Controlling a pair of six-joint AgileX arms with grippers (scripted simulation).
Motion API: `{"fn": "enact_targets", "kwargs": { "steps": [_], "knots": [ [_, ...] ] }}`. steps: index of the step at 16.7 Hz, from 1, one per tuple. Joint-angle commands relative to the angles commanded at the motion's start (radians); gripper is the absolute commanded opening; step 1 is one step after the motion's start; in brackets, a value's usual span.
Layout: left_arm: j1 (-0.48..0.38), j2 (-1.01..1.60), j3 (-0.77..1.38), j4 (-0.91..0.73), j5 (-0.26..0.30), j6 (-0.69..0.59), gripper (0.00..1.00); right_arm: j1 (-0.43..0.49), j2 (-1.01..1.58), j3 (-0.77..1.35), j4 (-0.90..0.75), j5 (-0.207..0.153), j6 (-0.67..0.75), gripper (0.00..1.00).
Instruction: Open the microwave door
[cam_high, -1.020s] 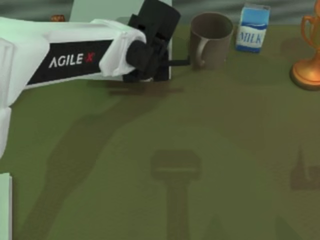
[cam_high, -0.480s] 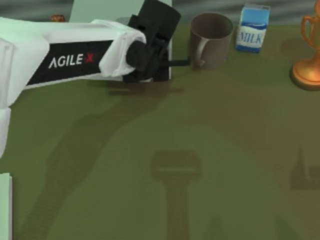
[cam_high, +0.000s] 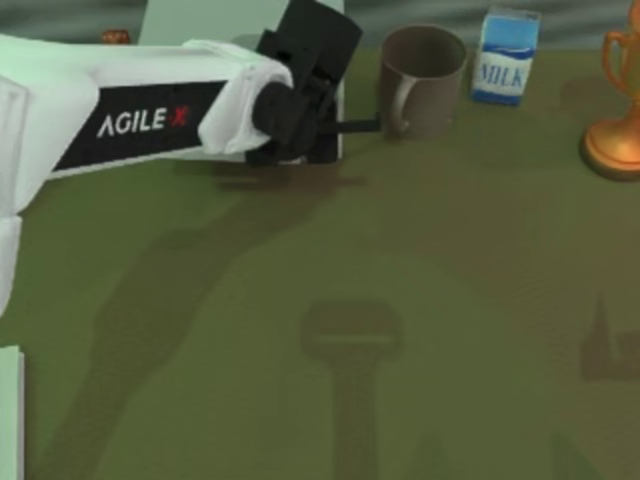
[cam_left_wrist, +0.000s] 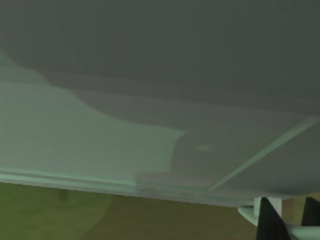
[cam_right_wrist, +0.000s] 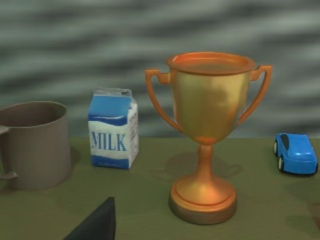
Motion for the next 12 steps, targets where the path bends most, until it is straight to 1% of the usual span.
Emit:
{"fn": "enact_targets", "kwargs": {
  "steps": [8, 12],
  "knots": [
    [0.0, 0.0, 0.0, 0.0, 0.0, 0.0, 0.0, 0.0, 0.0, 0.0, 0.0, 0.0, 0.0, 1.0],
    [-0.003, -0.008, -0.023, 0.013, 0.016, 0.014, 0.0, 0.0, 0.0, 0.0, 0.0, 0.0, 0.0, 1.0]
  ]
}}
